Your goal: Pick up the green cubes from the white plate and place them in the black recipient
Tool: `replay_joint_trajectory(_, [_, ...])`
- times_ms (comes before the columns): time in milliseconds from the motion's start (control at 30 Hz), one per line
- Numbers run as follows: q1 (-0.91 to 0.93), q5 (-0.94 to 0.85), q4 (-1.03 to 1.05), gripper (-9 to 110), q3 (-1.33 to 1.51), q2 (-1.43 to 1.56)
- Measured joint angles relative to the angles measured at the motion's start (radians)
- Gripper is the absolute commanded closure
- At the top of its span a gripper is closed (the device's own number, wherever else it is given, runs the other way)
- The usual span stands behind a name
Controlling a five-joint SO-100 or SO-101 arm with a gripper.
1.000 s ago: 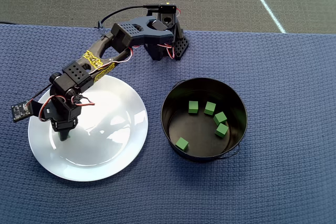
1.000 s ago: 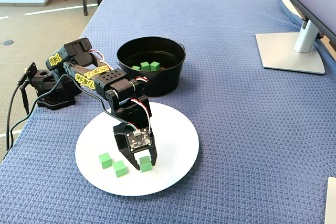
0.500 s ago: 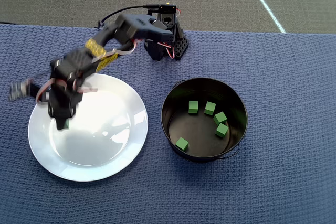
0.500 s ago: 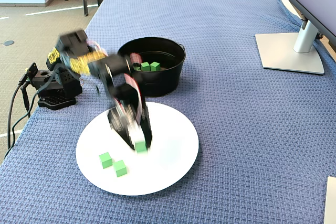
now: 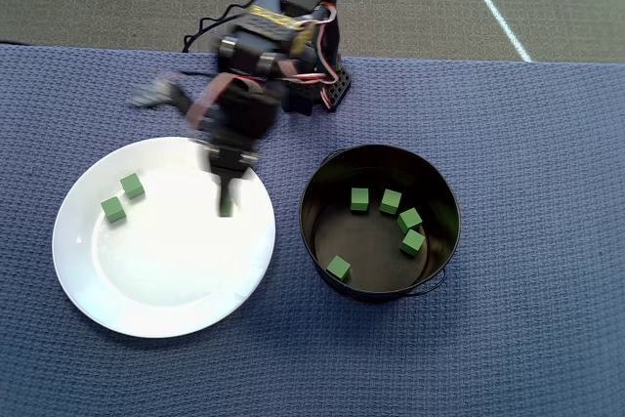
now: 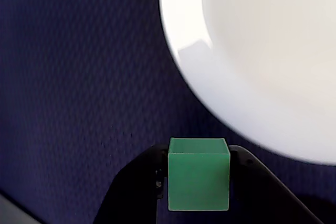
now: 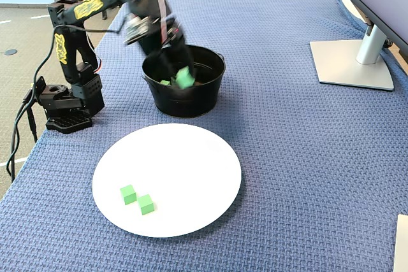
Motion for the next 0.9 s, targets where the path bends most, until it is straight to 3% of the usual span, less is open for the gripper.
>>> replay_joint_trajectory(333, [-0.495, 0.293, -0.031, 102, 0.101, -0.051])
replay_joint_trajectory(367, [-0.525, 0.304, -0.040, 98, 0.121, -0.052])
replay_joint_trajectory(467, [-0.581, 0.295, -0.052, 70, 0.161, -0.052])
replay_joint_trajectory(700, [-0.568, 0.181, -0.005, 65, 0.127, -0.052])
replay_joint_trajectory(900, [-0.390, 0.046, 0.132, 70, -0.098, -0.052])
